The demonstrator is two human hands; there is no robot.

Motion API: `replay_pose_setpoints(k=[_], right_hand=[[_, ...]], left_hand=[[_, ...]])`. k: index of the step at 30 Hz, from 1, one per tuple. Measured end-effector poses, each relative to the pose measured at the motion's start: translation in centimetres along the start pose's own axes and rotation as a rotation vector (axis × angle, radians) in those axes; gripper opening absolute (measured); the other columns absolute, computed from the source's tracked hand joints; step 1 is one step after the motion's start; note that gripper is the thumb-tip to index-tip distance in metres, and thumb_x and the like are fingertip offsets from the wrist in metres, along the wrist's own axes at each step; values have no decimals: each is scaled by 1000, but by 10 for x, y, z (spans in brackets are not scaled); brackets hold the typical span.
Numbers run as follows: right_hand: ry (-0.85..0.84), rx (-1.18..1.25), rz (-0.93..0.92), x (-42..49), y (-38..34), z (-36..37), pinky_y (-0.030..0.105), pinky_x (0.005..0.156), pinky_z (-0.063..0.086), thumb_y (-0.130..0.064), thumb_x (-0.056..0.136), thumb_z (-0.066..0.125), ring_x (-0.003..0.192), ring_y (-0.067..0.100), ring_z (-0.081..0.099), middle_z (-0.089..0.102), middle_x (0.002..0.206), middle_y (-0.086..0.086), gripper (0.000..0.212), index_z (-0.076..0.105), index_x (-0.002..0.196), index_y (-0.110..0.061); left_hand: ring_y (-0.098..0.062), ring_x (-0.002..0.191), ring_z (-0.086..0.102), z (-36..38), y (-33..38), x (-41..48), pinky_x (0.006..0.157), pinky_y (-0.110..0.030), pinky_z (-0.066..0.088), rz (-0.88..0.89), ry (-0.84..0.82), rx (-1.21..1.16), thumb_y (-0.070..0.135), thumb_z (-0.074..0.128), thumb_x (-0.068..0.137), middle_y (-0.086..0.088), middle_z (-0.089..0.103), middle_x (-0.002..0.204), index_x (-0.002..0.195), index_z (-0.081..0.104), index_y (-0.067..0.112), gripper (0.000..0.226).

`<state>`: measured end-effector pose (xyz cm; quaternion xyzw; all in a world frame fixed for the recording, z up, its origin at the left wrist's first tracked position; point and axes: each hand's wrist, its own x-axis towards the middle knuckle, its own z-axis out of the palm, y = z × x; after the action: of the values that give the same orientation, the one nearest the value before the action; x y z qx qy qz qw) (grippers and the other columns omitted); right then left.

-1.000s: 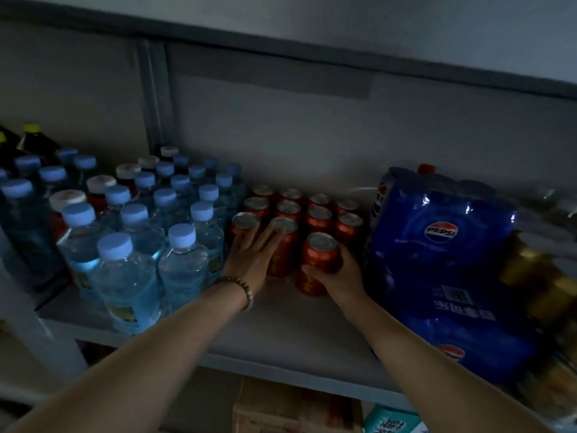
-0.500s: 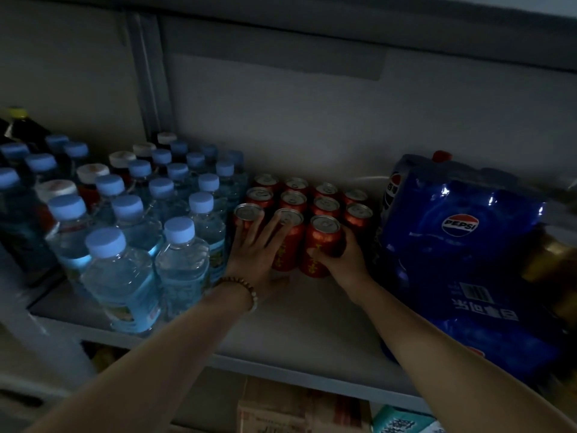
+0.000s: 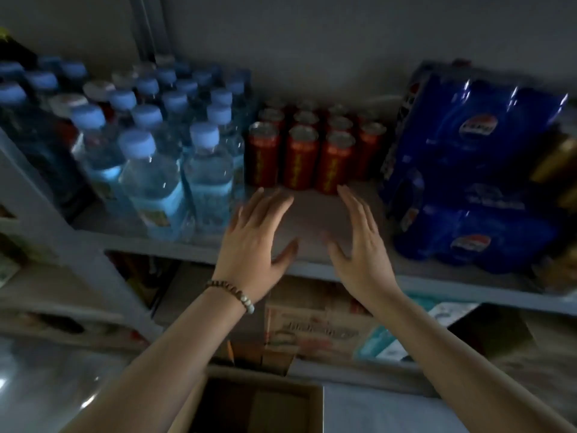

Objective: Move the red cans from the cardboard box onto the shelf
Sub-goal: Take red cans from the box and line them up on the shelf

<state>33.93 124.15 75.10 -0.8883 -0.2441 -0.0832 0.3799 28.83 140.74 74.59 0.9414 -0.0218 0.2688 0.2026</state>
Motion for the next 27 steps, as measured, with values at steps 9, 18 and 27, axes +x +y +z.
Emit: replay_pose_setpoints(k=[9,18,27], right_hand=[[-426,-186,54,-212,72,164,28,121,4,-31,94,50,145,3,0,7,157,-15,64,19,149,-32],[-857,-161,554,-349,216,338,35,115,27,-42,89,58,145,15,17,11,159,-9,72,20,149,-30],[-981,-91,589,-403,322,491,35,106,37,-50,83,63,135,20,36,32,151,-3,75,27,146,-29]], left_hand=[[-22,131,36,80,-95,-238,106,-42,37,-258,-508,-8,49,46,86,-1,36,146,145,23,23,69],[-19,139,24,236,-188,-435,110,-38,30,-739,-916,-42,52,50,86,2,17,154,148,12,24,78],[-19,141,16,388,-253,-519,114,-39,18,-527,-1000,34,52,45,89,3,19,154,147,14,29,70]])
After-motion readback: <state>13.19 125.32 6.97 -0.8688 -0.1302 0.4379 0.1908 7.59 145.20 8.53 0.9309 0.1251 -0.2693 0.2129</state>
